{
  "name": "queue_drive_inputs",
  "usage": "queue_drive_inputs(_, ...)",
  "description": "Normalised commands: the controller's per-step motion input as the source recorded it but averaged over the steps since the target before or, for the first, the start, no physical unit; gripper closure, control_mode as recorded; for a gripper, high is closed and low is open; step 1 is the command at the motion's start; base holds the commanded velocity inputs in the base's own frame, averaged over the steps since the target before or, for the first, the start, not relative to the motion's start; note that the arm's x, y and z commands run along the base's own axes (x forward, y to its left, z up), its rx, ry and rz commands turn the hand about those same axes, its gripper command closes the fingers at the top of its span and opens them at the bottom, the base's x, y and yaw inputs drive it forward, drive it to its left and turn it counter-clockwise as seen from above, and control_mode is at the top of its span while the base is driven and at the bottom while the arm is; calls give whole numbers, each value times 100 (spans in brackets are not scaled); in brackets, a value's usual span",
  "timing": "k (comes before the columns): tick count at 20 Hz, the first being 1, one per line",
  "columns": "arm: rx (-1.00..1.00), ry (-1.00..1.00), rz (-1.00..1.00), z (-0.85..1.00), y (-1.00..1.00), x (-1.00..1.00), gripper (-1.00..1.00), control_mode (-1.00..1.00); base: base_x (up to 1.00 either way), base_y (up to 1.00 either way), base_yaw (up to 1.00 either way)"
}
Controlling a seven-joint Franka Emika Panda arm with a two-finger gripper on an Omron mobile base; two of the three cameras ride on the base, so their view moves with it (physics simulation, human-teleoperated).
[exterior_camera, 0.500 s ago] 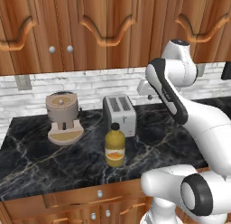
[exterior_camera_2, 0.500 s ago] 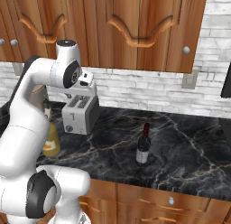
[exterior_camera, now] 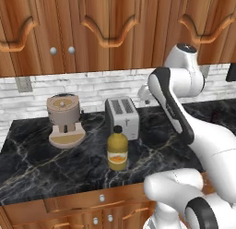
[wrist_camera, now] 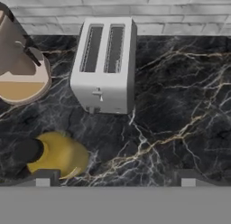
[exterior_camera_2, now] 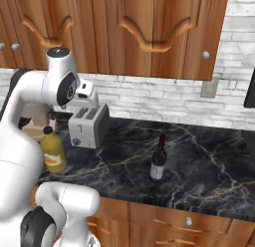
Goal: There is a wine glass and glass cup on the dining counter. Place the wine bottle next to the wine glass and the juice bottle next to the glass cup.
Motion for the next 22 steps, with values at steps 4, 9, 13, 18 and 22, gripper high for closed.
queue_drive_inputs(4,-2,-5,-2,-5,45,-38,-100,-100,0,0,0)
queue_drive_inputs(9,-2,1,-4,-8,45,-22,-100,-100,0,0,0)
queue_drive_inputs(13,0,7,-4,-12,44,-4,-100,-100,0,0,0)
queue_drive_inputs(18,0,2,-2,-21,46,0,-100,-100,0,0,0)
queue_drive_inputs(22,0,2,0,-18,36,1,-100,-100,0,0,0)
